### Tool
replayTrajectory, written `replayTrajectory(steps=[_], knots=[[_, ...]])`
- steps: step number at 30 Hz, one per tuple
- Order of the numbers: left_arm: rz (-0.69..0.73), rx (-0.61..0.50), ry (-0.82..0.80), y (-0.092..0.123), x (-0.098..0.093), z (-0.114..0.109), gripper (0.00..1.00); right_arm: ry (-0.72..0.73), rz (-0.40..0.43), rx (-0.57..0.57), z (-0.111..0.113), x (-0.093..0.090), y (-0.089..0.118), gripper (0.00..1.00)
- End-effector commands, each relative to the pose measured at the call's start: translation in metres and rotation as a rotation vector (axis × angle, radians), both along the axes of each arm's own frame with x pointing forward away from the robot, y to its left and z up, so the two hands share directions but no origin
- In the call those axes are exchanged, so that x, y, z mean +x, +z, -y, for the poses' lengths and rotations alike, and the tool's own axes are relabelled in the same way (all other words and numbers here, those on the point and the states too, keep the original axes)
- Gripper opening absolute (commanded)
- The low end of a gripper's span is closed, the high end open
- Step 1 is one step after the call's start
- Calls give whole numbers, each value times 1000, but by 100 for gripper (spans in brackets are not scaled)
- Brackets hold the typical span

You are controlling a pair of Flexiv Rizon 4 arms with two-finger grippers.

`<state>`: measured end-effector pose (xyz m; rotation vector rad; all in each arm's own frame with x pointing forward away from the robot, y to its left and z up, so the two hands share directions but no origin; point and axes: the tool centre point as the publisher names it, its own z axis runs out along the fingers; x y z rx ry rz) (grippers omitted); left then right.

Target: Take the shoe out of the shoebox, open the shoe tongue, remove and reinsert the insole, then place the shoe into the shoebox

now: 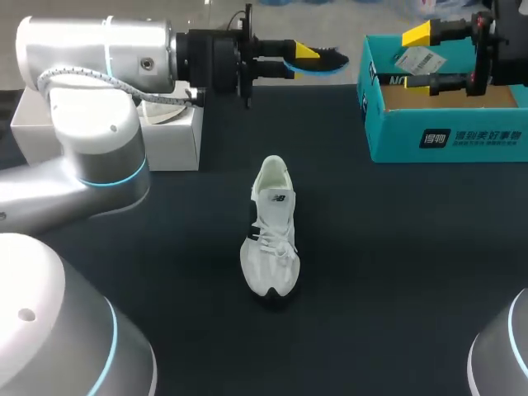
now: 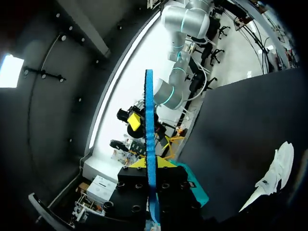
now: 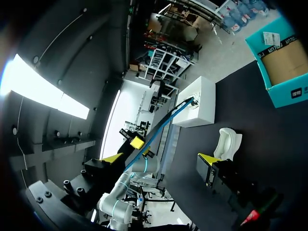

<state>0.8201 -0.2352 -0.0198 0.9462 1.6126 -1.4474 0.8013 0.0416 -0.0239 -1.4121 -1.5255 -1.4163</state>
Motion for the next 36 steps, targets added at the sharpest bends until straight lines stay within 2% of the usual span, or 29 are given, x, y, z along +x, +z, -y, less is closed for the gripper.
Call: replayTrajectory(steps=[1,4,6,7,8,9,10,11,12,13,27,29,30,31,34,35,36], knots=[[-289,48,-53,5,4,0,0,0,-2,-2,-1,1,0,100],[-289,48,-53,5,4,0,0,0,-2,-2,-1,1,0,100],[-508,-19,-69,6,8,0,0,0,-2,-2,-1,1,0,100],[-609,-87,-35,10,10,-2,0,0,-2,-2,-1,1,0,100],[-761,-101,-36,10,13,-3,0,0,-2,-2,-1,1,0,100],[-846,-91,-30,9,13,-4,0,0,-2,-2,-1,1,0,100],[-972,-138,-18,10,13,-6,0,0,-2,-2,-1,1,0,100],[-1091,-123,-99,8,12,-6,0,0,-2,-2,-1,1,0,100],[-1130,-156,-152,9,9,-6,0,0,-2,-2,-1,1,0,100],[-1141,-98,-151,9,8,-6,0,0,-2,-2,-1,1,0,100],[-1141,-98,-151,9,8,-6,0,0,-2,-2,-1,1,0,100],[-1369,-162,-109,7,10,-8,0,0,-2,-2,-1,1,0,100],[-1533,-208,-70,5,9,-9,0,0,-2,-2,-1,1,0,100],[-1637,-211,-78,3,6,-10,0,0,-2,-2,-1,1,0,100],[-1844,-222,-59,1,0,-10,0,0,-2,-2,-1,1,0,100],[-1887,-248,-82,1,1,-11,0,0,-2,-2,-1,1,0,100],[-1956,-228,-108,1,-1,-11,0,0,-2,-2,-1,1,0,100]])
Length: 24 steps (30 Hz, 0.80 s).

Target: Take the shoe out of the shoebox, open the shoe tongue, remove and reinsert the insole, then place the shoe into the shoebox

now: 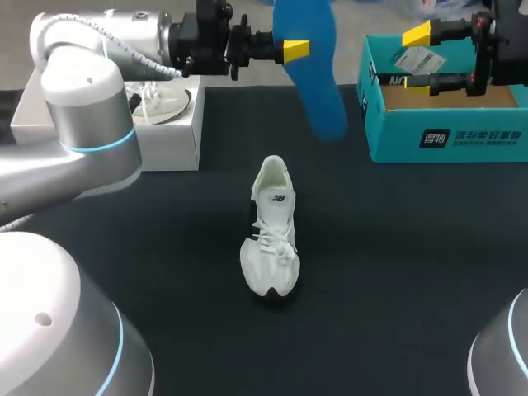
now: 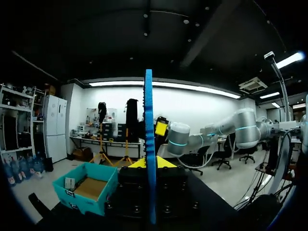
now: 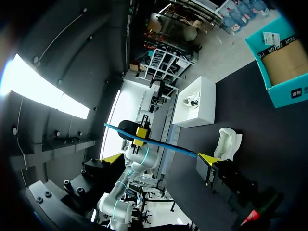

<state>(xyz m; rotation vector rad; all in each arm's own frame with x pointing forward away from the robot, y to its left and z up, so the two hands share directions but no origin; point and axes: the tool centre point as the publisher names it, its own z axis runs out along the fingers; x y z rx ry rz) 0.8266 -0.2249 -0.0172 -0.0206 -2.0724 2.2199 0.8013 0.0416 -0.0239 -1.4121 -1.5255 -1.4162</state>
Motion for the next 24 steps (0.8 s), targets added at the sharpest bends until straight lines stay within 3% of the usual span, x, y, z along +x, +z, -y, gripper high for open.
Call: replayTrajectory(steps=[1,19,20,24], knots=[[-784,-65,-2,-2,-8,-2,0,0,-1,-2,-1,1,0,100],[-767,-88,-5,0,-5,-3,0,0,-1,-2,-1,1,0,100],[-881,-41,-45,-4,-5,0,0,0,-1,-2,-1,1,0,100],[-1009,69,-47,-8,-8,3,0,0,-1,-2,-1,1,0,100]])
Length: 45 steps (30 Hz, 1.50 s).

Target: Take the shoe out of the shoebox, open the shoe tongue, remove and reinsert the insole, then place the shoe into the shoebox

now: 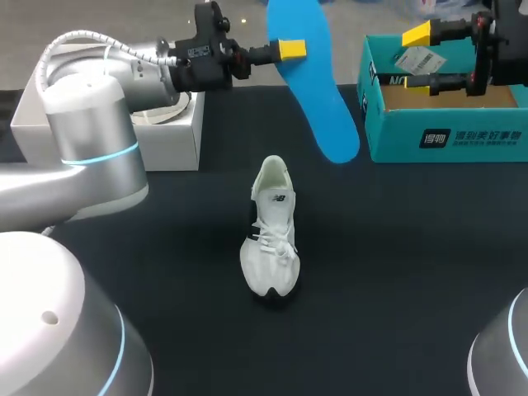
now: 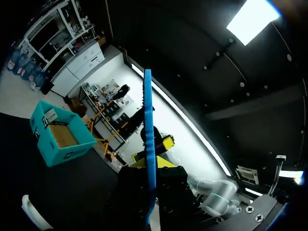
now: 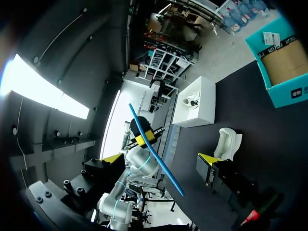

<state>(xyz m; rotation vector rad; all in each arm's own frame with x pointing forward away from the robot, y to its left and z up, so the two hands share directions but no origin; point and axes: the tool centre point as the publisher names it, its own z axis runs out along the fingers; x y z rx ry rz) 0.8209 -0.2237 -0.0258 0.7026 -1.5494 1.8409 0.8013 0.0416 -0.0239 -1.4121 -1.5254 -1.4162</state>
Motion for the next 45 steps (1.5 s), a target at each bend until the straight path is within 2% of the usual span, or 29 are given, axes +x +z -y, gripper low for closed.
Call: replayTrajectory(steps=[1,7,11,15,29,36,38,42,45], knots=[[-273,149,-125,-1,-3,5,0,0,-1,-2,-1,1,0,100],[-371,169,-289,-9,-8,8,0,0,-1,-2,-1,1,0,100],[-440,133,-345,-13,-10,8,0,0,-1,-2,-1,1,0,100],[-538,171,-385,-19,-16,12,0,0,-1,-2,-1,1,0,100],[-538,171,-385,-19,-16,12,0,0,-1,-2,-1,1,0,100],[-602,158,-205,-25,-15,19,0,0,-1,-2,-1,1,0,100],[-616,154,-199,-28,-14,20,0,-3,7,-72,-8,-2,10,100],[-630,134,-172,-32,-11,21,0,-31,21,-309,-23,-7,25,100],[-633,140,-138,-34,-8,21,0,-47,29,-423,-33,-12,36,100]])
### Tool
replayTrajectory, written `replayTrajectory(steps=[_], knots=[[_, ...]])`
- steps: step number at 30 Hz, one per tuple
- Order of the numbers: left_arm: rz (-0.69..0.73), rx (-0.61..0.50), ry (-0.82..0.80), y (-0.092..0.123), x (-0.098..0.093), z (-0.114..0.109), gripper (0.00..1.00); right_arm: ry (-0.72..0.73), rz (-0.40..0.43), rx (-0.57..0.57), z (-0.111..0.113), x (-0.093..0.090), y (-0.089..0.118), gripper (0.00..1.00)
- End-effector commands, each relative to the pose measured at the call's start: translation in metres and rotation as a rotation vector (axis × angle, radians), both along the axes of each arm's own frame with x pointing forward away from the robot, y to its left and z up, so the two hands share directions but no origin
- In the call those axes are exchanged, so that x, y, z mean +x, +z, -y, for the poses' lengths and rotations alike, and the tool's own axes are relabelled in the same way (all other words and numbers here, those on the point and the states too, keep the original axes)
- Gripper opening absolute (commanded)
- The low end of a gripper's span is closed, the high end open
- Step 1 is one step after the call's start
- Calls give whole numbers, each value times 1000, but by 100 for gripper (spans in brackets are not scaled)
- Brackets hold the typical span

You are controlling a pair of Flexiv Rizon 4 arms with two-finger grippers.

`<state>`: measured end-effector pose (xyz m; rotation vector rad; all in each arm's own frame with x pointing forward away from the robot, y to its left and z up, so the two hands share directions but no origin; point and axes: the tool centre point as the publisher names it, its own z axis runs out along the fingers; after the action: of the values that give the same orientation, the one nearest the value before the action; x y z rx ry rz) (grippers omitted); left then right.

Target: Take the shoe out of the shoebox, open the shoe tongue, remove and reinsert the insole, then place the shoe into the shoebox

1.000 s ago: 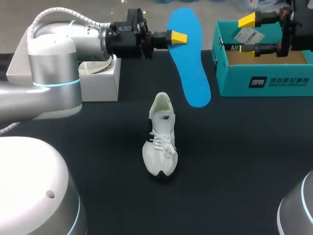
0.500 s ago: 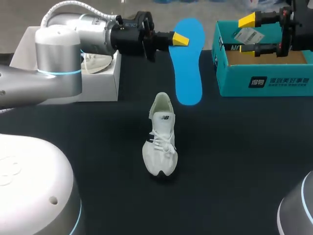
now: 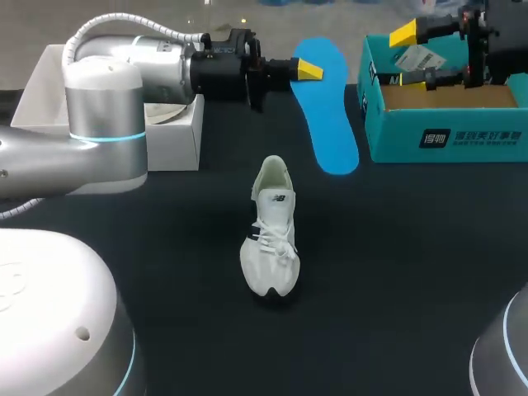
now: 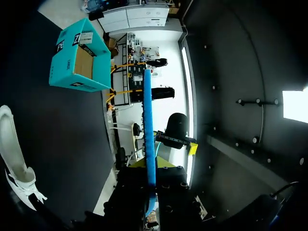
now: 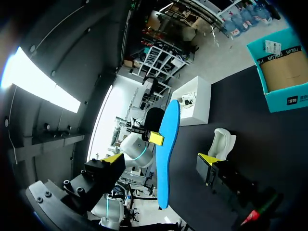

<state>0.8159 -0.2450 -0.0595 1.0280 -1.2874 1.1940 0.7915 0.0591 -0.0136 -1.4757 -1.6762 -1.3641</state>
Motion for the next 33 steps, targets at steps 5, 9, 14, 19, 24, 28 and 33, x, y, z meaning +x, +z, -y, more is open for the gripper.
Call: replayTrajectory(steps=[5,9,14,19,24,28,33], knots=[[-2,7,91,-2,5,-3,0,-64,0,-372,-25,-10,36,100],[-24,22,73,-2,11,-2,0,-33,15,-451,-31,-18,40,100],[-35,38,60,-5,15,-4,0,-1,25,-573,-34,-28,44,100],[-42,42,52,-7,16,-5,0,1,12,-702,-36,-34,48,100],[-56,47,19,-9,16,-3,0,32,40,-759,-40,-36,52,100],[-71,36,2,-11,16,-3,0,32,40,-759,-40,-36,52,100],[-77,36,9,-14,17,-3,0,4,23,-862,-55,-38,51,100]])
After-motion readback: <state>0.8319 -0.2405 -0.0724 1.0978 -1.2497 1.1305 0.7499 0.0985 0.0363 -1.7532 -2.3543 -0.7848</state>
